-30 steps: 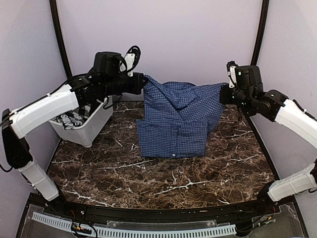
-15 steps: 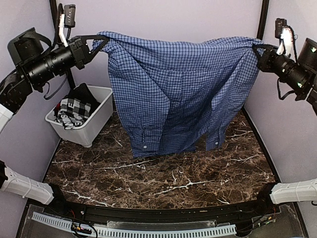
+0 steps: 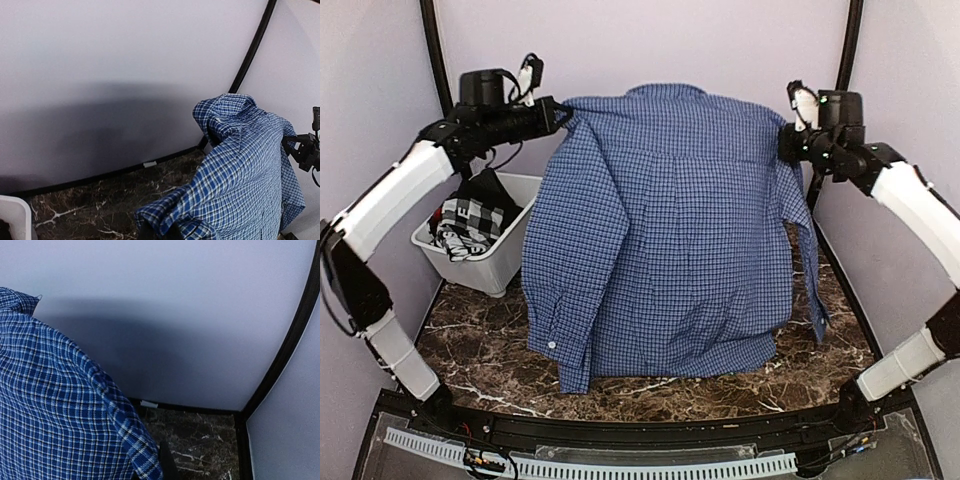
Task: Fold and stack the long sleeve shirts
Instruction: Flatten out the crumpled shirt at the center of the board.
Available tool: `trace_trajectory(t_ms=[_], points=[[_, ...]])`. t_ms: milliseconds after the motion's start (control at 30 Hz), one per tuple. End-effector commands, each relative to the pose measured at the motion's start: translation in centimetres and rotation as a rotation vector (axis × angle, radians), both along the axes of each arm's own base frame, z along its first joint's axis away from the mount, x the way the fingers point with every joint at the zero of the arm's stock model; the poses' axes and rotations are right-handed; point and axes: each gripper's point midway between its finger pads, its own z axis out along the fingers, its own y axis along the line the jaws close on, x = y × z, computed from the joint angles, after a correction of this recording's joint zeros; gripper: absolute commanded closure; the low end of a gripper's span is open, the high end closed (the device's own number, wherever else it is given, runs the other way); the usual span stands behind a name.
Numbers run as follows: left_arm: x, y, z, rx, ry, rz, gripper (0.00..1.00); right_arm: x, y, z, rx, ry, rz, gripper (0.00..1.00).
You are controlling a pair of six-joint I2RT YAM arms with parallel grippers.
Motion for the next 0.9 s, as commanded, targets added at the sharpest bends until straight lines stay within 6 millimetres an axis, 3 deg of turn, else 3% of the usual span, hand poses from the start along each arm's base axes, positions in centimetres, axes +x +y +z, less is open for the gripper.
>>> trace_trajectory(t_ms=[0, 33, 67, 100, 133, 167, 267, 367, 400, 433, 567, 600, 633, 667, 700, 733, 767, 867], points=[[7.3, -2.6, -14.9, 0.021, 0.382, -0.065, 1.00, 6.8, -1.6, -13.3, 0.001, 0.288, -0.031, 1.00], [9.0, -3.2, -19.3, 0.043, 0.462, -0.062, 1.00, 7.9, -1.9, -16.2, -0.007, 0.348, -0.050, 1.00], [9.8, -3.3, -20.4, 0.048, 0.482, -0.057, 1.00, 8.9, -2.5, -18.7, -0.017, 0.397, -0.078, 1.00], [10.9, -3.6, -24.0, 0.072, 0.543, -0.048, 1.00, 9.6, -2.8, -20.7, -0.026, 0.437, -0.095, 1.00], [11.7, -3.7, -24.5, 0.075, 0.545, -0.041, 1.00, 10.3, -2.9, -22.6, -0.036, 0.475, -0.104, 1.00], [12.3, -4.0, -26.9, 0.091, 0.585, -0.034, 0.91, 10.7, -3.2, -23.8, -0.045, 0.501, -0.116, 0.94], [13.6, -4.1, -28.0, 0.100, 0.596, -0.007, 0.69, 11.5, -3.5, -25.9, -0.070, 0.545, -0.145, 0.72], [13.2, -3.9, -28.5, 0.122, 0.618, -0.001, 0.40, 11.1, -3.6, -26.3, -0.065, 0.563, -0.150, 0.54], [13.1, -3.7, -28.6, 0.137, 0.619, 0.007, 0.35, 10.7, -3.6, -26.3, -0.057, 0.565, -0.146, 0.50], [12.5, -3.6, -28.7, 0.152, 0.631, 0.008, 0.28, 10.2, -3.5, -26.1, -0.045, 0.563, -0.140, 0.45], [9.2, -3.1, -28.8, 0.210, 0.645, 0.013, 0.19, 7.3, -1.9, -25.3, 0.038, 0.558, -0.060, 0.40], [8.3, -2.8, -27.4, 0.209, 0.617, 0.019, 0.17, 6.5, -1.2, -25.4, 0.057, 0.562, -0.031, 0.39], [7.1, -2.8, -28.9, 0.226, 0.637, 0.015, 0.17, 5.6, -0.6, -25.4, 0.073, 0.561, -0.010, 0.39], [6.2, -2.4, -27.3, 0.214, 0.611, 0.023, 0.17, 4.6, 0.2, -25.5, 0.090, 0.568, 0.014, 0.39], [4.8, -2.2, -29.1, 0.231, 0.642, 0.022, 0.17, 3.8, 0.9, -25.6, 0.105, 0.571, 0.034, 0.39], [3.9, -2.0, -27.9, 0.219, 0.622, 0.024, 0.17, 3.0, 1.6, -25.7, 0.125, 0.578, 0.056, 0.39], [2.5, -1.3, -29.9, 0.244, 0.665, 0.039, 0.17, 2.1, 2.7, -26.0, 0.146, 0.589, 0.092, 0.39], [-1.5, 0.0, -31.6, 0.284, 0.705, 0.062, 0.18, -0.1, 5.3, -26.7, 0.177, 0.611, 0.164, 0.39]])
